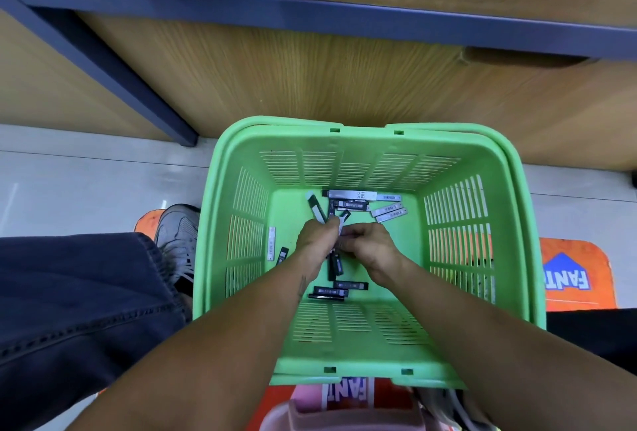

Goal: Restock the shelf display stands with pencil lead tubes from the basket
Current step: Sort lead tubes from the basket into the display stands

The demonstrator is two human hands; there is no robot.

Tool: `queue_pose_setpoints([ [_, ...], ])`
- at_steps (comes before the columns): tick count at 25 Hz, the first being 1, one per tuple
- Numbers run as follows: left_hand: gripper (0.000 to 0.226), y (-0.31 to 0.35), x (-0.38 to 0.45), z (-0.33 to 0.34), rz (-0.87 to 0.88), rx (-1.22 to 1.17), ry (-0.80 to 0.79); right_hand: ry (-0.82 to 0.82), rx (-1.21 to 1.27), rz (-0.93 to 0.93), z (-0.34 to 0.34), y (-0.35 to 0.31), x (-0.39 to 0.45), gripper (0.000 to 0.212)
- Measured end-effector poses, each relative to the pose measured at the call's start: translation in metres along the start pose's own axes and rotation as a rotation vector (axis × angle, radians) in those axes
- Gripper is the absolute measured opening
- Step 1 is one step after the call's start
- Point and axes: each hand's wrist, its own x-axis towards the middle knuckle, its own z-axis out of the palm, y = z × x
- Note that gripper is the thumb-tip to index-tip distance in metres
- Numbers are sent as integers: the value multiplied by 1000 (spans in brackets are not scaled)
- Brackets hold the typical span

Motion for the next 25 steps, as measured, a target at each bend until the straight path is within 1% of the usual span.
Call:
queue_pose_setpoints([
  [1, 28, 0, 0, -1, -8, -38, -29, -9, 47, -2, 0, -2, 0, 13],
  [2, 28, -1, -1, -2, -13, -62, -59, -20, 29, -4, 0, -4, 0, 11],
  [4, 33, -3, -1, -2, -4, -63, -121, -57, -89, -6, -1, -6, 0, 10],
  [6, 50, -4, -2, -3, 10, -60, -152, -87, -173, -13, -4, -9, 1, 11],
  [7, 59, -5, -2, -3, 7, -69, -152, -116, -166, -28, -6, -9, 1, 10],
  [8, 62, -6, 0, -4, 2, -82, -147, -171, -114, -40, -8, -9, 0, 13],
  [9, 59, -7, 1, -6, 4, -96, -140, -244, -21, -30, -12, -9, -1, 18],
  [11, 44, -7, 4, -7, 17, -101, -113, -336, 186, 55, -22, -8, -2, 29],
  [12, 36, -8, 5, -8, 25, -89, -94, -319, 230, 82, -27, -7, -1, 31],
  [13, 31, -8, 5, -9, 34, -72, -79, -239, 204, 78, -30, -6, 2, 29],
  [15, 34, -10, 5, -11, 40, -49, -81, 8, -17, -20, -34, -6, 11, 24],
  [16, 38, -11, 4, -12, 35, -45, -91, 85, -140, -99, -35, -7, 14, 28],
  [17, 39, -11, 4, -14, 35, -38, -100, 84, -260, -185, -36, -9, 16, 36],
  [18, 39, -12, 4, -15, 40, -33, -106, 32, -412, -258, -35, -10, 16, 43],
  [19, 36, -12, 4, -16, 48, -41, -110, -20, -592, -305, -34, -11, 15, 40],
  [20, 32, -12, 5, -16, 54, -66, -112, -42, -725, -321, -33, -11, 15, 30],
  [21, 28, -12, 4, -16, 57, -94, -115, -52, -763, -303, -31, -11, 15, 21],
  [22, 27, -11, 3, -15, 58, -116, -117, -64, -712, -264, -28, -10, 14, 14],
  [24, 26, -11, 1, -12, 64, -133, -113, -65, -535, -179, -20, -9, 12, 9],
  [25, 24, -10, 1, -11, 74, -126, -100, -31, -509, -163, -18, -8, 13, 9],
])
